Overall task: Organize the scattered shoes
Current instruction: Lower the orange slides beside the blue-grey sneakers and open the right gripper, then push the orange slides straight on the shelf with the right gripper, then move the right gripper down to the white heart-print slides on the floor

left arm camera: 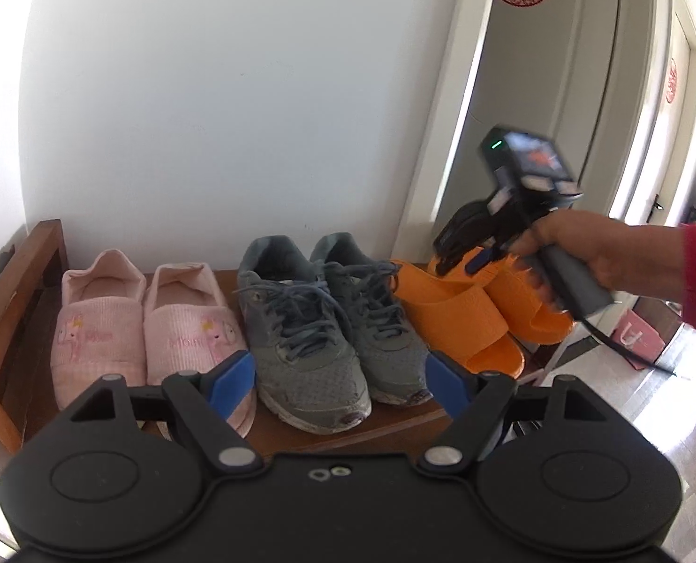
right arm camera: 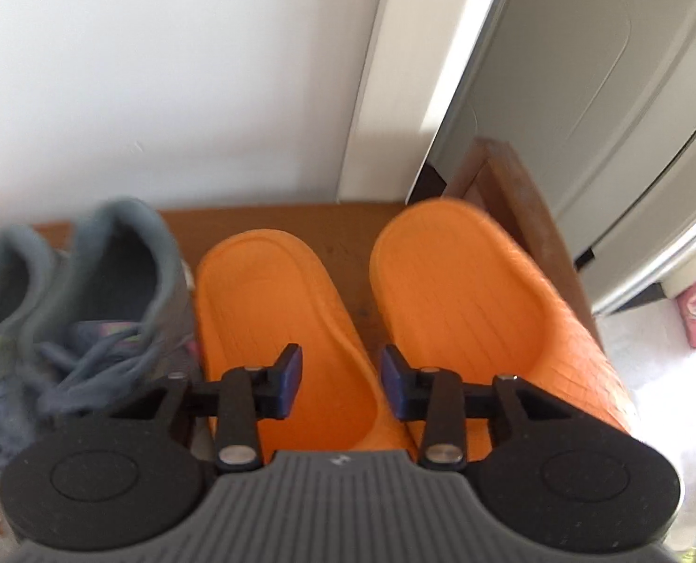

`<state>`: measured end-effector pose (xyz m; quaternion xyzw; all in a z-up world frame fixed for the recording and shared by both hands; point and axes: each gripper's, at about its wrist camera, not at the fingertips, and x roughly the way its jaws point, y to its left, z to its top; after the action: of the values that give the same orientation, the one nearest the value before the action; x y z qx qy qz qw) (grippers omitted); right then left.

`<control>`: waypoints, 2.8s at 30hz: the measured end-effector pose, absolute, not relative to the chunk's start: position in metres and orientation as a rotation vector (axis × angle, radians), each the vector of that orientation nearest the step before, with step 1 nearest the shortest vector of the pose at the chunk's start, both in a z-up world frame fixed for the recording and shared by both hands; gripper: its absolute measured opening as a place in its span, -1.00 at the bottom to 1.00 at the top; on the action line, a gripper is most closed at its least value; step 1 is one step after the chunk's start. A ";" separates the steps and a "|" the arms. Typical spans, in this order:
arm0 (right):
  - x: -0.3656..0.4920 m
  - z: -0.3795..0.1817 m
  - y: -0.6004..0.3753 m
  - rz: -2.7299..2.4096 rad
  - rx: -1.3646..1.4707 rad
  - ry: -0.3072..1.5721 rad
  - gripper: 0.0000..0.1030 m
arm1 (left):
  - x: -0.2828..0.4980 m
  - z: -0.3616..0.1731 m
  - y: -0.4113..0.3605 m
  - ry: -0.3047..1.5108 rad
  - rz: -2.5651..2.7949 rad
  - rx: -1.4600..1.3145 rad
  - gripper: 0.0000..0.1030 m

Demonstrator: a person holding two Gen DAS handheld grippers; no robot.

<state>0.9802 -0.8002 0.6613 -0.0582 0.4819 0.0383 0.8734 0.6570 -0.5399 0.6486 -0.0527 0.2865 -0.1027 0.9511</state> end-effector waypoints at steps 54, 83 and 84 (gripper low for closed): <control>0.943 0.579 -0.922 0.041 0.619 1.063 0.36 | 0.667 0.652 -0.581 0.593 -0.235 -0.081 0.56; 0.986 0.488 -0.907 0.262 0.112 0.805 0.31 | 0.666 0.645 -0.600 0.606 -0.142 -0.064 0.57; 0.975 0.475 -0.900 0.323 0.086 0.812 0.36 | 0.663 0.642 -0.599 0.612 -0.129 -0.066 0.57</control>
<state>0.9749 -0.8995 0.4753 0.0415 0.3932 0.1561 0.9052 0.6631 -0.5986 0.6419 -0.0326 0.3011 -0.0633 0.9509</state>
